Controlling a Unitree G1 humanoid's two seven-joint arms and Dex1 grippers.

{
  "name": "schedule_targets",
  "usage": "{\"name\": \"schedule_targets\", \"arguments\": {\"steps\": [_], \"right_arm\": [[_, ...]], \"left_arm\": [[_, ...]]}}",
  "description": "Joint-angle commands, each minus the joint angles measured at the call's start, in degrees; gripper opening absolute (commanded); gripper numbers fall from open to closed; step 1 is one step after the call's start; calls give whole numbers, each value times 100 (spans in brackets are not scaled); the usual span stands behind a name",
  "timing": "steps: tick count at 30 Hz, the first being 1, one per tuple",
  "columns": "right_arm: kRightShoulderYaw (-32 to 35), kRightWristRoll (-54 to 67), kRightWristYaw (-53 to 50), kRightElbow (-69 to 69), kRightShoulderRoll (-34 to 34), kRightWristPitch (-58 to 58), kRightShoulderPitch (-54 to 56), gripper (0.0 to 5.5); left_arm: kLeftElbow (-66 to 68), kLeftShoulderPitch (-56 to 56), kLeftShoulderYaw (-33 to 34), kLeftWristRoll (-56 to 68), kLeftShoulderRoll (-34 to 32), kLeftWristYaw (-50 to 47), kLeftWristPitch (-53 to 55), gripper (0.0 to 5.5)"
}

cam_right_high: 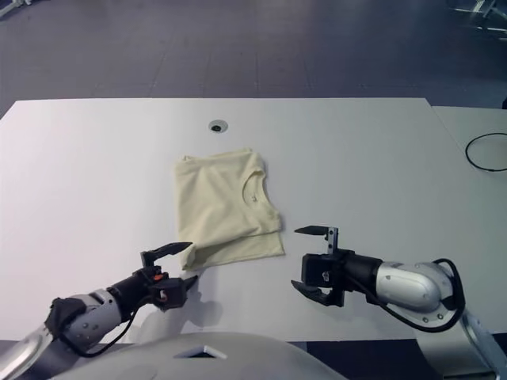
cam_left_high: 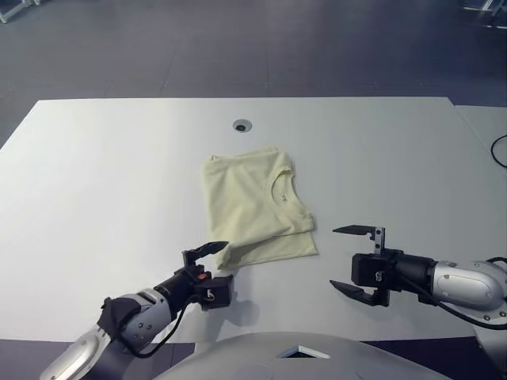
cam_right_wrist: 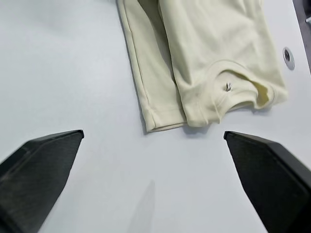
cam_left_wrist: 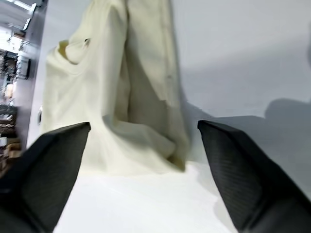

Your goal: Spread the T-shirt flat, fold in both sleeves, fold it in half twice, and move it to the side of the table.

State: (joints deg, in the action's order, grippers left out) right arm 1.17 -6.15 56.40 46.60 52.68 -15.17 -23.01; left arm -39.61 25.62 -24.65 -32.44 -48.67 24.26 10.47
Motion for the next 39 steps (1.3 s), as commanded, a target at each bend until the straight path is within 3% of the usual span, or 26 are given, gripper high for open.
{"name": "schedule_targets", "arguments": {"steps": [1, 11, 18, 22, 39], "right_arm": [[-419, -170, 39, -272, 116, 364, 295, 540], [-1541, -1474, -750, -1742, -271, 1664, 999, 540], [-2059, -2016, -1211, -2360, -738, 1933, 1384, 540], [-2242, -2406, -1521, -2874, -813, 2176, 1602, 540], [-2562, -2800, -1892, -3298, -1290, 1999, 1887, 264]], "left_arm": [[951, -153, -276, -665, 366, 412, 807, 330], [994, -383, -379, -836, 624, 1106, 856, 144], [1128, -593, -349, -809, 602, 1355, 605, 14], [1162, -626, -310, -766, 592, 1433, 484, 9], [1830, -789, -205, -548, 577, 1426, -297, 8]]}}
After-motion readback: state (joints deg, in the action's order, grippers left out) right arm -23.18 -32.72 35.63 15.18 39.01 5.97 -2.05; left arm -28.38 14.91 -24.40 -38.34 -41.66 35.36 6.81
